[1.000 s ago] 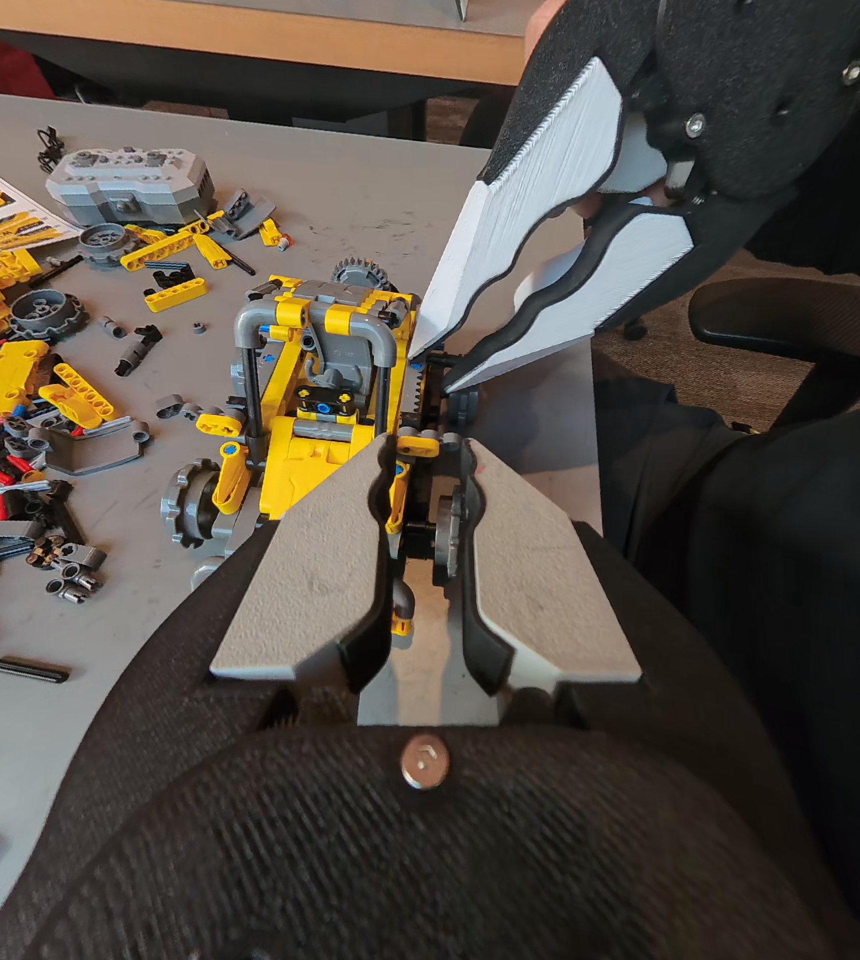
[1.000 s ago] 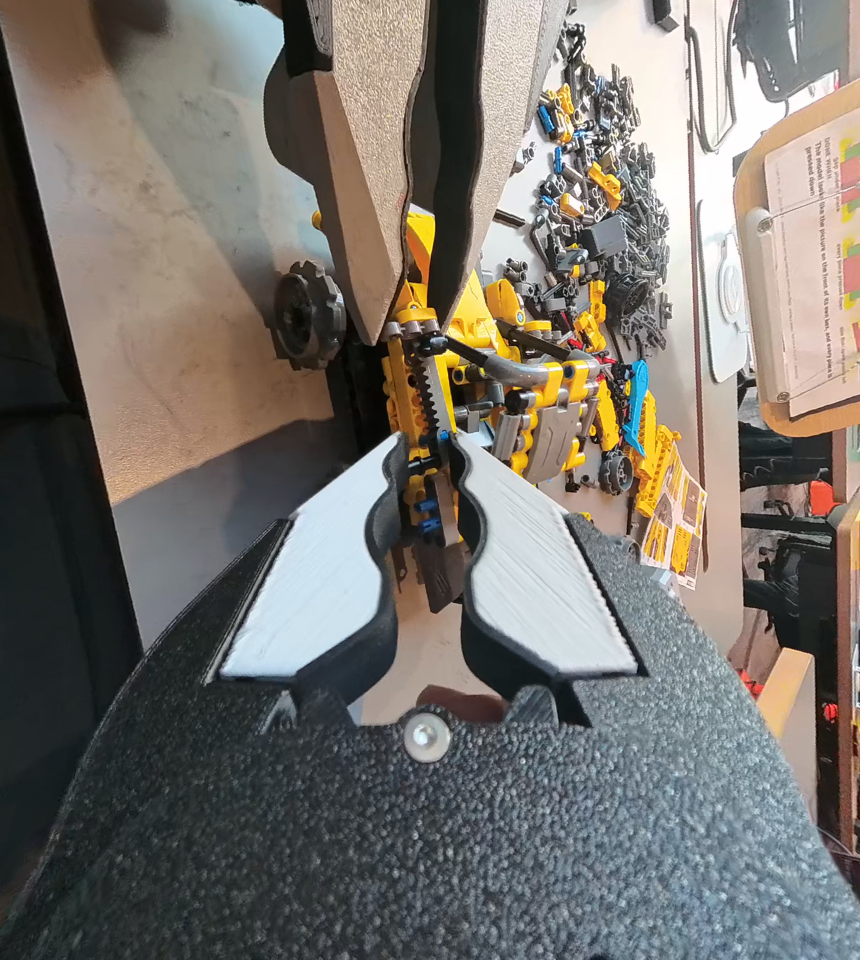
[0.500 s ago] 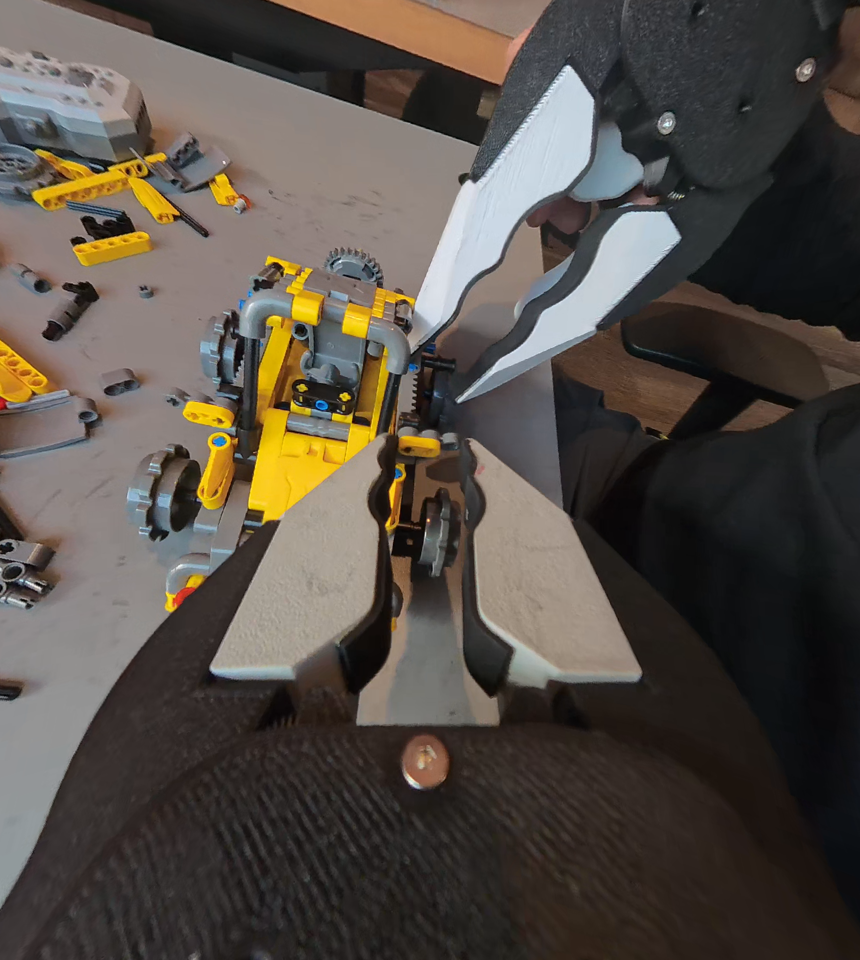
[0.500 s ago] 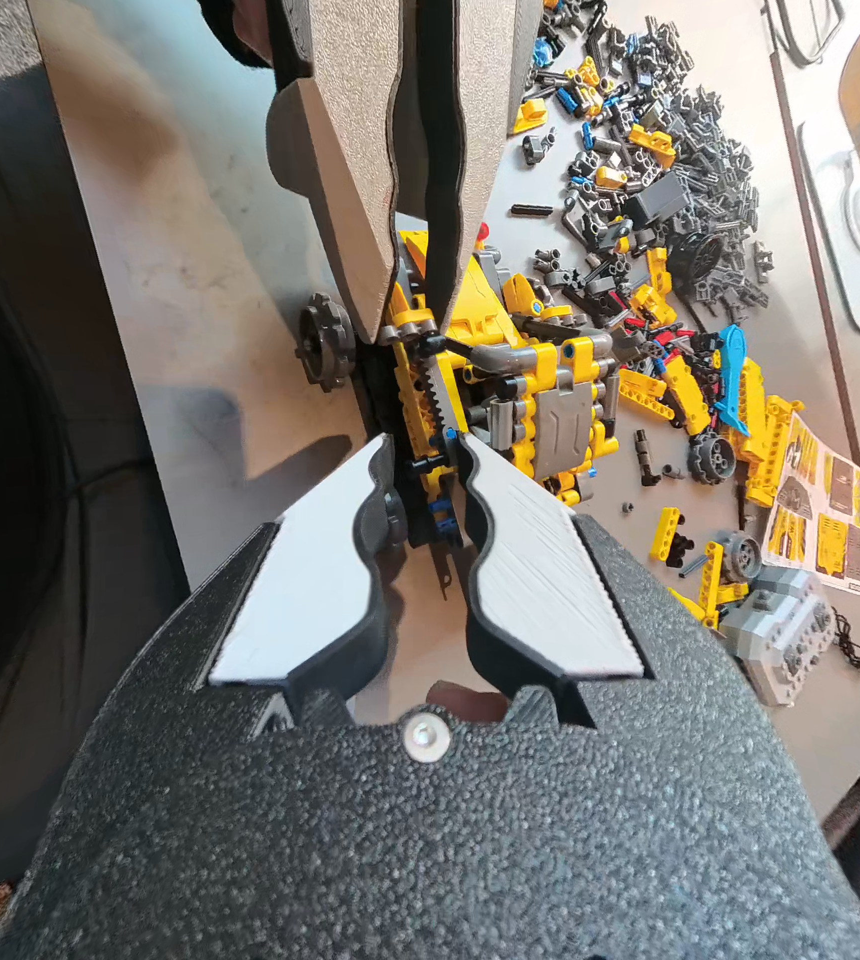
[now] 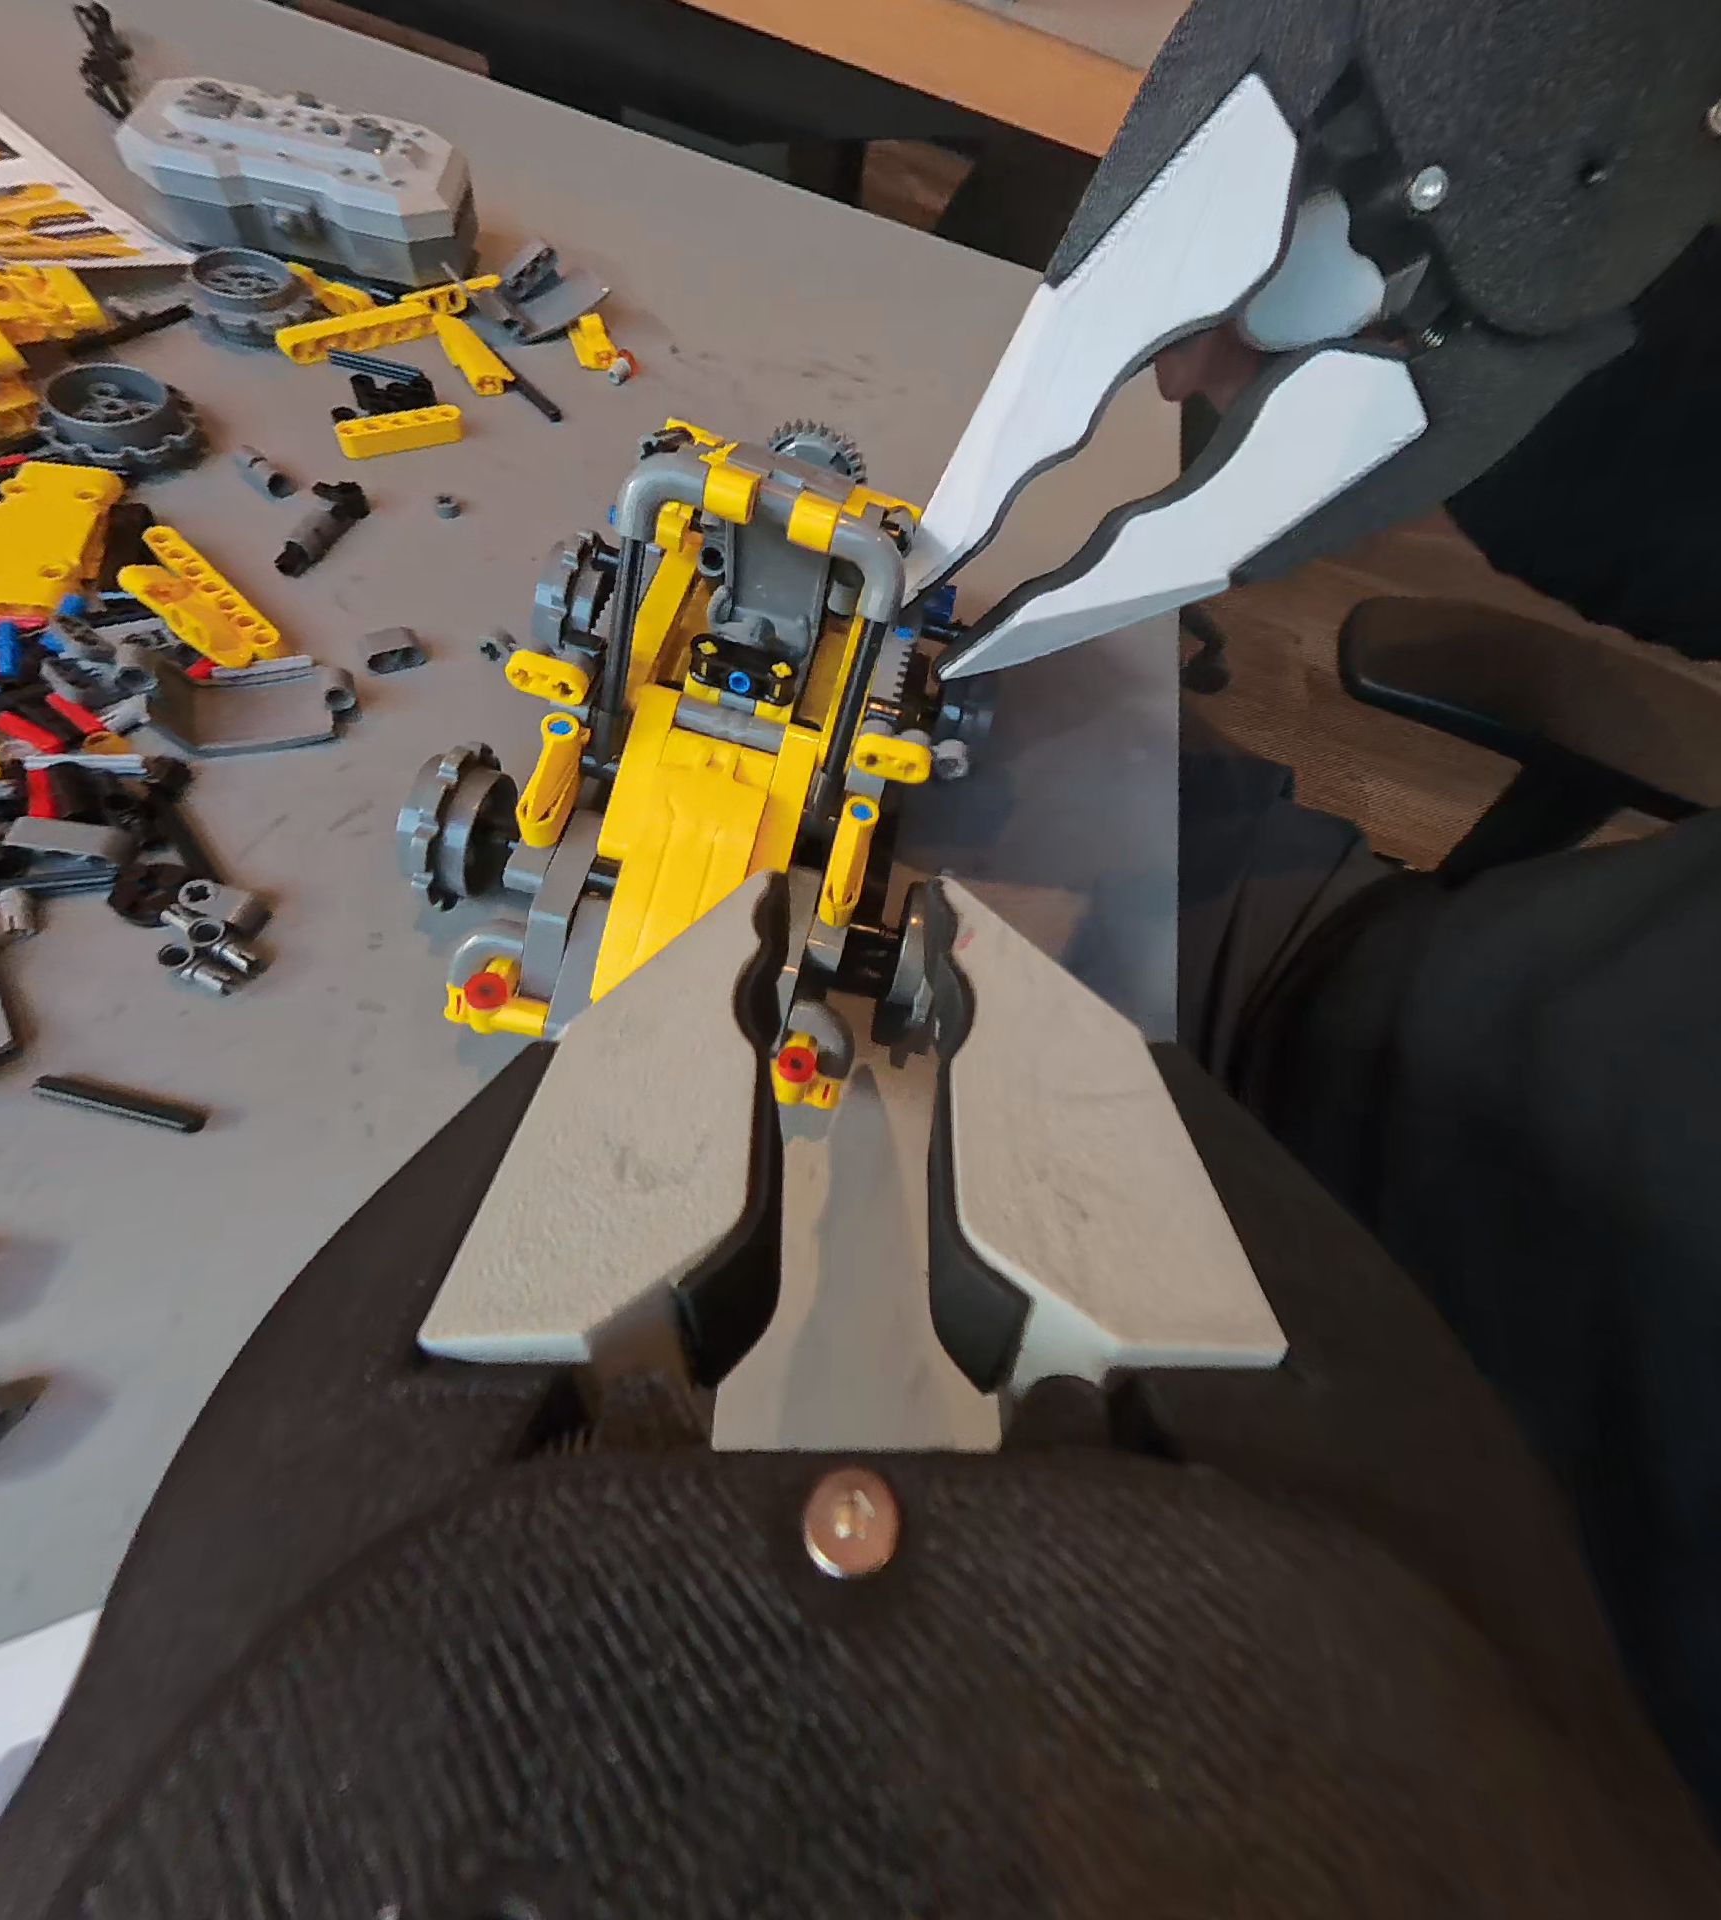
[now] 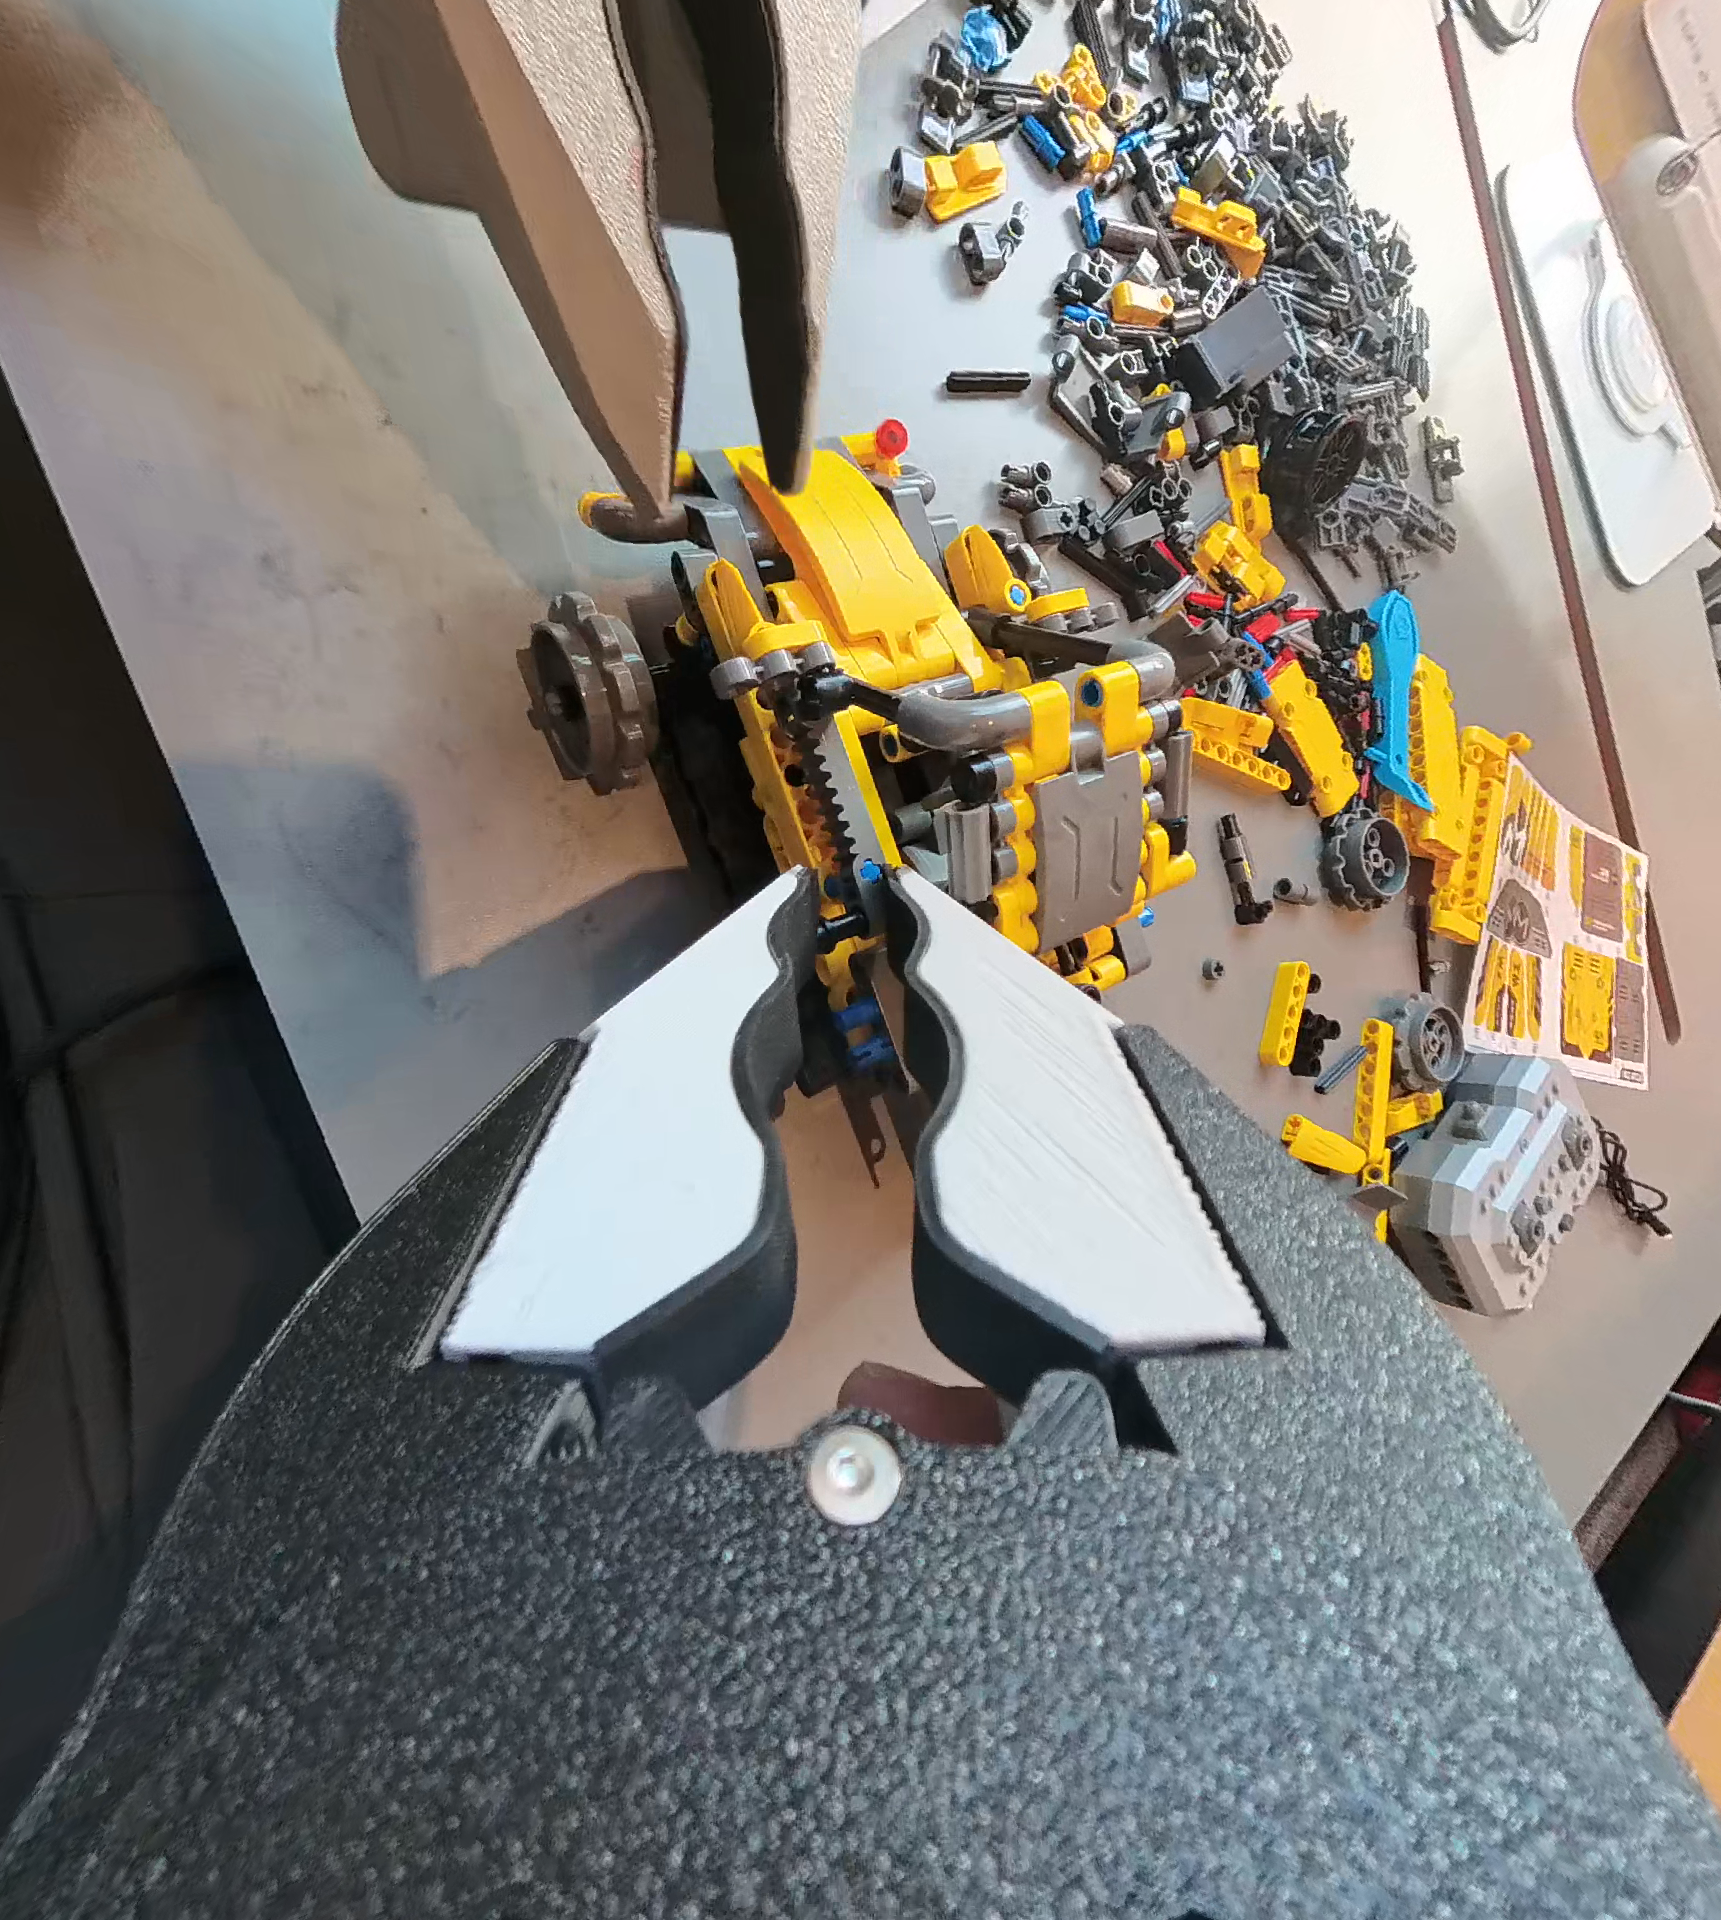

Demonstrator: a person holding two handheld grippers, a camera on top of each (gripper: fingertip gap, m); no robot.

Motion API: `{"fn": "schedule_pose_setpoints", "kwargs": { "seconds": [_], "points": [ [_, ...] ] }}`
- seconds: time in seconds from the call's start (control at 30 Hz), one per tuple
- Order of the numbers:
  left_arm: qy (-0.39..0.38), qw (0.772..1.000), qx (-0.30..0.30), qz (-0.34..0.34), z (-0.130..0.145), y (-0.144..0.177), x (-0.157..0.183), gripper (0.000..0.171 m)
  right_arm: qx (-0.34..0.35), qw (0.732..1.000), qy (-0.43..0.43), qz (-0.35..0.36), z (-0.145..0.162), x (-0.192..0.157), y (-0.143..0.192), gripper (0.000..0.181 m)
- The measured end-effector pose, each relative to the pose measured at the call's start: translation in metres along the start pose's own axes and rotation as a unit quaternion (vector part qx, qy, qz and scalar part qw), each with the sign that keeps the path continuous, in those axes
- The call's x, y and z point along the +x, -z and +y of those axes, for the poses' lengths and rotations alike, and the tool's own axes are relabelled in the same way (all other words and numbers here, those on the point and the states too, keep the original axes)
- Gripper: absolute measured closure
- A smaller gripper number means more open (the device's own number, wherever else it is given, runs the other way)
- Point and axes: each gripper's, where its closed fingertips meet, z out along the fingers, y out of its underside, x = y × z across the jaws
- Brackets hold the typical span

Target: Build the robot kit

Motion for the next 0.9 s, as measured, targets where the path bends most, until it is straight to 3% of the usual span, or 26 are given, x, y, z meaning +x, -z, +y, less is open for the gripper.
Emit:
{"fn": "schedule_pose_setpoints", "kwargs": {
  "seconds": [0.9],
  "points": [
    [-0.007,0.998,0.043,-0.055,0.009,-0.014,0.005,0.145,-0.011,1.000,0.009,-0.002,0.002,0.005,-0.002,0.175]
  ]
}}
